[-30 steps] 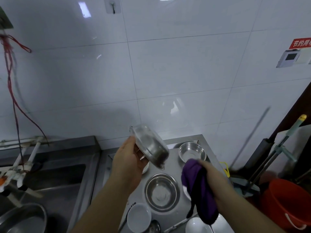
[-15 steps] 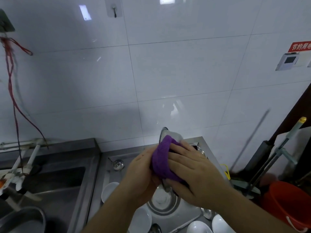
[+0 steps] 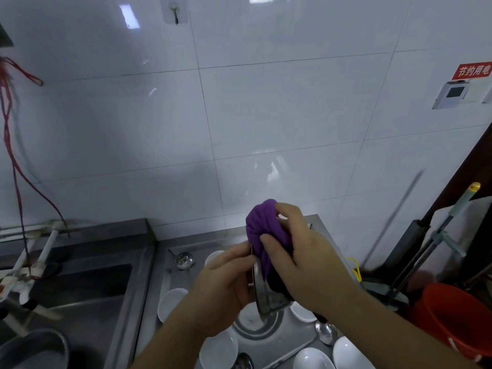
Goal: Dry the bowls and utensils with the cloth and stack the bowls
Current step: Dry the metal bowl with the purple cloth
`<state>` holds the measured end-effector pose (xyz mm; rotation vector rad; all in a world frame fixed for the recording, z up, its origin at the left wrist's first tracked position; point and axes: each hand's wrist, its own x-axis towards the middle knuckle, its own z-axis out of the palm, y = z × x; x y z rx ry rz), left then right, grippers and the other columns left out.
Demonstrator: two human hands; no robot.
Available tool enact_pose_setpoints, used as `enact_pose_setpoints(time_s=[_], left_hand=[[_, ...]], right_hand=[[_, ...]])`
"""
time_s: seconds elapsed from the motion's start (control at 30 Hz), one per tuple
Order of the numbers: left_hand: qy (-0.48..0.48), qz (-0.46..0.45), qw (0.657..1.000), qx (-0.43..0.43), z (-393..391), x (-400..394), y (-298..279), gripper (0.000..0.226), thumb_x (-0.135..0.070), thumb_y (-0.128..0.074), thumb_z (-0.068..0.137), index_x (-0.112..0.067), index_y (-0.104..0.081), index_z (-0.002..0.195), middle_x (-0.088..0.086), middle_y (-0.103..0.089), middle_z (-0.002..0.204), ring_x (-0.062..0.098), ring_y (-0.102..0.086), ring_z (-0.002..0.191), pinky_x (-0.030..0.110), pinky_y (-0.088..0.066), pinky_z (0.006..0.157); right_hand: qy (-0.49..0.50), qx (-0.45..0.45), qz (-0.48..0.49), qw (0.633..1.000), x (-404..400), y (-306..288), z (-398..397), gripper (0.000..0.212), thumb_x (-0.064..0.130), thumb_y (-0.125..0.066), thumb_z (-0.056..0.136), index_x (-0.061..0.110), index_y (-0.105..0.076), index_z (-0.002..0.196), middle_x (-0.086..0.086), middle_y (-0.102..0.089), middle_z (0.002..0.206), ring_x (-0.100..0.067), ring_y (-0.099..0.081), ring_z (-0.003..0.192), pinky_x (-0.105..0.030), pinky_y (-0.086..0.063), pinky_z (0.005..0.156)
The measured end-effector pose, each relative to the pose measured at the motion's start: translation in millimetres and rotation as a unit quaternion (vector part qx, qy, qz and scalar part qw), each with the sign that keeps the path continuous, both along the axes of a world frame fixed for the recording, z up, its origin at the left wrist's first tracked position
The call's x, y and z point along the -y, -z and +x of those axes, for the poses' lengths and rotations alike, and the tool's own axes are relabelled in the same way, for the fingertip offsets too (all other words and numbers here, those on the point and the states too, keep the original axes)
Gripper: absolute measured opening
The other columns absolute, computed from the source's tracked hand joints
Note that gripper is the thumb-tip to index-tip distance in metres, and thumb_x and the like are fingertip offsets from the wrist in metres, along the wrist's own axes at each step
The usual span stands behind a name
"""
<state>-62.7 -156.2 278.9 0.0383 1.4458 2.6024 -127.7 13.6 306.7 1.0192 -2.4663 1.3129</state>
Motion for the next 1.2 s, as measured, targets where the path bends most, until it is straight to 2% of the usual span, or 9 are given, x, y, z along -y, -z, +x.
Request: enact_pose_setpoints(time_s=[0.2, 0.33, 0.43, 0.63, 0.77, 0.87, 0.97, 1.1, 1.2], left_hand=[[0.001, -0.045, 0.999, 0.003, 0.8, 1.0, -1.6, 0.035, -0.026, -0.071, 0.096, -0.015, -0.073, 0.129, 0.026, -0.071, 0.127, 0.037, -0.074, 0.109, 0.047, -0.062, 0.089], [0.016, -0.069, 0.997, -0.013, 2.0, 2.4, -0.8, 0.037, -0.025, -0.067, 0.096, -0.013, -0.072, 0.13, 0.033, -0.067, 0.128, 0.041, -0.069, 0.11, 0.054, -0.06, 0.093], [0.015, -0.059, 0.998, -0.025, 3.3, 5.3, -2.9, 0.039, -0.024, -0.064, 0.097, -0.011, -0.071, 0.133, 0.027, -0.071, 0.125, 0.037, -0.071, 0.106, 0.05, -0.061, 0.09], [-0.014, -0.022, 0.998, -0.053, 3.4, 12.1, -3.3, 0.051, -0.029, -0.079, 0.093, -0.006, -0.067, 0.137, 0.021, -0.074, 0.12, 0.029, -0.075, 0.101, 0.041, -0.063, 0.086], [-0.039, 0.04, 0.997, -0.049, 3.7, 16.8, 2.8, 0.052, -0.024, -0.078, 0.094, -0.006, -0.064, 0.141, 0.021, -0.073, 0.126, 0.03, -0.075, 0.11, 0.041, -0.061, 0.091], [-0.074, 0.06, 0.994, -0.05, -2.0, 14.7, 3.4, 0.044, -0.021, -0.07, 0.098, -0.009, -0.065, 0.141, 0.022, -0.071, 0.132, 0.034, -0.073, 0.117, 0.043, -0.061, 0.092], [-0.124, 0.069, 0.989, -0.037, -10.4, 9.0, 3.3, 0.044, -0.021, -0.068, 0.093, -0.01, -0.069, 0.136, 0.024, -0.069, 0.134, 0.036, -0.071, 0.12, 0.044, -0.062, 0.09], [-0.194, 0.065, 0.979, -0.009, -22.2, 0.2, 4.6, 0.037, -0.021, -0.062, 0.095, -0.019, -0.075, 0.129, 0.019, -0.071, 0.134, 0.033, -0.072, 0.119, 0.039, -0.063, 0.087], [-0.23, -0.003, 0.973, 0.019, -26.2, -11.3, 3.8, 0.033, -0.028, -0.059, 0.095, -0.04, -0.078, 0.119, 0.007, -0.076, 0.128, 0.027, -0.077, 0.11, 0.036, -0.065, 0.081]], right_hand=[[-0.147, -0.068, 0.1, 0.982, -17.1, -1.3, -18.2, 0.057, 0.052, -0.061, 0.098, 0.035, -0.044, 0.15, 0.022, -0.061, 0.134, 0.006, -0.054, 0.123, -0.014, -0.041, 0.106], [-0.094, 0.027, 0.028, 0.995, -14.4, 0.9, -35.8, 0.03, 0.053, -0.054, 0.097, 0.039, -0.062, 0.123, 0.015, -0.071, 0.094, -0.008, -0.067, 0.086, -0.022, -0.053, 0.077], [-0.049, 0.156, -0.081, 0.983, -13.1, 2.9, -53.1, 0.029, 0.053, -0.056, 0.094, 0.038, -0.071, 0.114, 0.009, -0.075, 0.097, -0.014, -0.07, 0.093, -0.033, -0.054, 0.089], [0.058, 0.432, -0.313, 0.844, -5.6, 23.0, -56.7, 0.034, 0.052, -0.069, 0.086, 0.024, -0.082, 0.097, 0.002, -0.08, 0.101, -0.018, -0.074, 0.099, -0.035, -0.055, 0.089], [0.015, 0.552, -0.415, 0.723, 0.9, 37.7, -43.8, 0.032, 0.037, -0.062, 0.093, 0.023, -0.07, 0.066, 0.005, -0.065, 0.071, -0.012, -0.065, 0.064, -0.031, -0.052, 0.065], [0.027, 0.596, -0.456, 0.66, 14.0, 45.1, -32.3, 0.023, 0.026, -0.054, 0.096, 0.015, -0.057, 0.076, -0.005, -0.052, 0.074, -0.02, -0.056, 0.067, -0.033, -0.05, 0.068], [0.058, 0.621, -0.461, 0.631, 23.5, 48.4, -23.9, 0.03, 0.022, -0.05, 0.094, 0.014, -0.055, 0.066, -0.009, -0.049, 0.075, -0.024, -0.055, 0.062, -0.034, -0.051, 0.063], [0.079, 0.644, -0.433, 0.625, 33.8, 45.4, -13.5, 0.029, 0.029, -0.055, 0.099, 0.005, -0.069, 0.107, -0.019, -0.068, 0.093, -0.032, -0.069, 0.072, -0.04, -0.062, 0.062], [0.094, 0.64, -0.415, 0.639, 42.9, 46.0, -2.9, 0.047, 0.037, -0.054, 0.103, 0.001, -0.07, 0.129, -0.021, -0.076, 0.118, -0.032, -0.072, 0.093, -0.044, -0.06, 0.088]])
